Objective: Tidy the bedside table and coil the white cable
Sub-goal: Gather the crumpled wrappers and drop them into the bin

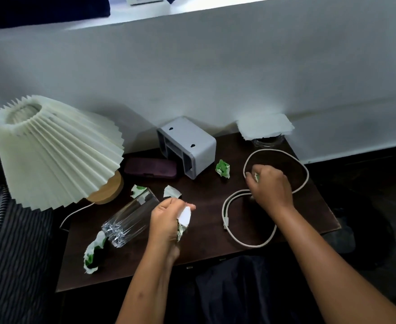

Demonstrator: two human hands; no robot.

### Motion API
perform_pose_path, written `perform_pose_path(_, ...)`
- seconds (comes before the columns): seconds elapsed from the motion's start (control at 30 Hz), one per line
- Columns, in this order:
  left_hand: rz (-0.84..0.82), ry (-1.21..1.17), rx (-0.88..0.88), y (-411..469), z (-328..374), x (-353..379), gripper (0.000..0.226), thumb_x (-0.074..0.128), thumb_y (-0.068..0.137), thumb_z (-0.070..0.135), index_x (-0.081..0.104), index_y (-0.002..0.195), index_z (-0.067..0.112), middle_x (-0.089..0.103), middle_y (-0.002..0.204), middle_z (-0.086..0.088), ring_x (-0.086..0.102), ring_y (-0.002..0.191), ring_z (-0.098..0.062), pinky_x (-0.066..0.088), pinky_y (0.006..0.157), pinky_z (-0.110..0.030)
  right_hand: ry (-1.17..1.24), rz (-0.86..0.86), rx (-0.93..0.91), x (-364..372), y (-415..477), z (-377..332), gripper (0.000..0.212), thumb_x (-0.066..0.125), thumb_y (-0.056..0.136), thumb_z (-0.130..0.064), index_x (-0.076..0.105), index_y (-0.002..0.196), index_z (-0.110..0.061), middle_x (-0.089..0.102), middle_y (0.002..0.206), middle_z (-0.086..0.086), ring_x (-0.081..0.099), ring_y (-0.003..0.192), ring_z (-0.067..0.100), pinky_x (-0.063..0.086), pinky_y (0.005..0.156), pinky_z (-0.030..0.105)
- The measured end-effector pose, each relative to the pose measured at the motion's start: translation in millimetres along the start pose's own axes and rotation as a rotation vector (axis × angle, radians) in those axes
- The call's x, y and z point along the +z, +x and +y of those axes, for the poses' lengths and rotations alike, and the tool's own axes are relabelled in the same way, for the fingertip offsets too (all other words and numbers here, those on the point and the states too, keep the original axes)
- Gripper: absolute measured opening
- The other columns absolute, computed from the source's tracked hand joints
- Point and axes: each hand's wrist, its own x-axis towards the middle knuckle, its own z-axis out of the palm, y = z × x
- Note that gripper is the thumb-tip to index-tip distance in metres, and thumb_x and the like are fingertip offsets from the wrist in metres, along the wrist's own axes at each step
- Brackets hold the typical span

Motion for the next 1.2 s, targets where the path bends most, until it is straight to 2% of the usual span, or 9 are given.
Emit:
perform_pose_path(0.13,0.001,-0.023,0.056,1,4,-19,0.044,0.052,0.088,0.005,0.031,0.051,0.017,0.043,0.036,0.006,0.029,0.031,-0.003,0.023,0.032,-0.012,0.077,-0.056,-0.166,14,-2,-25,0.007,0.052,0.081,-0.003,0.055,0.08,-0.009,0.055,0.074,0.008,0.058,0.073,0.033,0.036,0.059,0.03)
perform_pose_path(0.33,0.122,0.201,0.268,5,13,-51,0.043,0.057,0.084,0.003,0.027,0.059,0.019,0.031,0.041,0.007,0.028,0.037,-0.009,0.026,0.038,-0.018,-0.01,-0.202,-0.172,41,3,-34,0.047,0.062,0.084,-0.012,0.05,0.129,-0.016,0.045,0.114,0.013,0.059,0.09,0.039,0.05,0.078,0.042)
perform_pose_path(0.53,0.289,0.652,0.352,3,34,-97,0.038,0.07,0.073,0.016,0.034,0.057,0.017,0.039,0.053,0.001,0.037,0.049,-0.018,0.03,0.048,-0.029,-0.133,-0.199,-0.017,50,10,-49,0.028,0.057,0.089,-0.025,0.058,0.103,-0.001,0.047,0.114,0.022,0.058,0.089,0.046,0.045,0.075,0.041)
perform_pose_path(0.63,0.455,0.656,0.245,12,34,-133,0.032,0.069,0.072,0.014,0.041,0.059,0.018,0.047,0.058,-0.004,0.053,0.056,-0.024,0.04,0.054,-0.03,-0.133,-0.226,-0.057,52,10,-63,0.028,0.06,0.086,-0.026,0.06,0.076,-0.001,0.056,0.09,0.02,0.059,0.084,0.04,0.041,0.066,0.035)
perform_pose_path(0.77,0.505,0.771,0.068,22,24,-167,0.021,0.066,0.075,0.018,0.047,0.066,0.019,0.058,0.076,-0.008,0.064,0.077,-0.036,0.052,0.069,-0.037,-0.067,-0.334,-0.183,59,-2,-97,0.03,0.055,0.079,-0.011,0.038,0.054,-0.012,0.046,0.075,0.01,0.052,0.074,0.032,0.036,0.061,0.032)
perform_pose_path(0.87,0.45,0.977,-0.004,22,14,-172,0.016,0.064,0.08,0.016,0.053,0.092,0.017,0.059,0.099,-0.013,0.059,0.095,-0.034,0.042,0.073,-0.032,0.06,-0.342,-0.322,66,-12,-113,0.018,0.054,0.077,-0.002,0.042,0.068,-0.014,0.043,0.083,0.005,0.048,0.072,0.025,0.036,0.061,0.032)
perform_pose_path(0.97,0.426,1.093,-0.067,26,4,-171,0.038,0.061,0.082,0.019,0.048,0.118,0.019,0.047,0.119,-0.017,0.057,0.102,-0.038,0.045,0.084,-0.037,0.064,-0.327,-0.45,71,-18,-116,0.022,0.054,0.08,-0.003,0.047,0.093,-0.02,0.045,0.104,0.003,0.056,0.071,0.034,0.05,0.061,0.044)
perform_pose_path(1.1,0.333,1.134,-0.177,30,-5,-165,0.049,0.067,0.08,0.031,0.044,0.122,0.025,0.039,0.124,-0.016,0.056,0.104,-0.039,0.05,0.088,-0.044,-0.14,-0.472,-0.481,75,-19,-108,0.043,0.052,0.091,-0.025,0.041,0.131,-0.035,0.037,0.138,-0.002,0.062,0.095,0.036,0.053,0.073,0.043)
perform_pose_path(1.2,0.32,1.202,-0.15,33,-9,-161,0.036,0.06,0.085,0.027,0.044,0.116,0.021,0.049,0.119,-0.016,0.056,0.104,-0.037,0.047,0.08,-0.04,-0.173,-0.467,-0.492,77,-19,-104,0.026,0.046,0.094,-0.03,0.05,0.119,-0.028,0.045,0.129,-0.001,0.062,0.092,0.033,0.052,0.069,0.041)
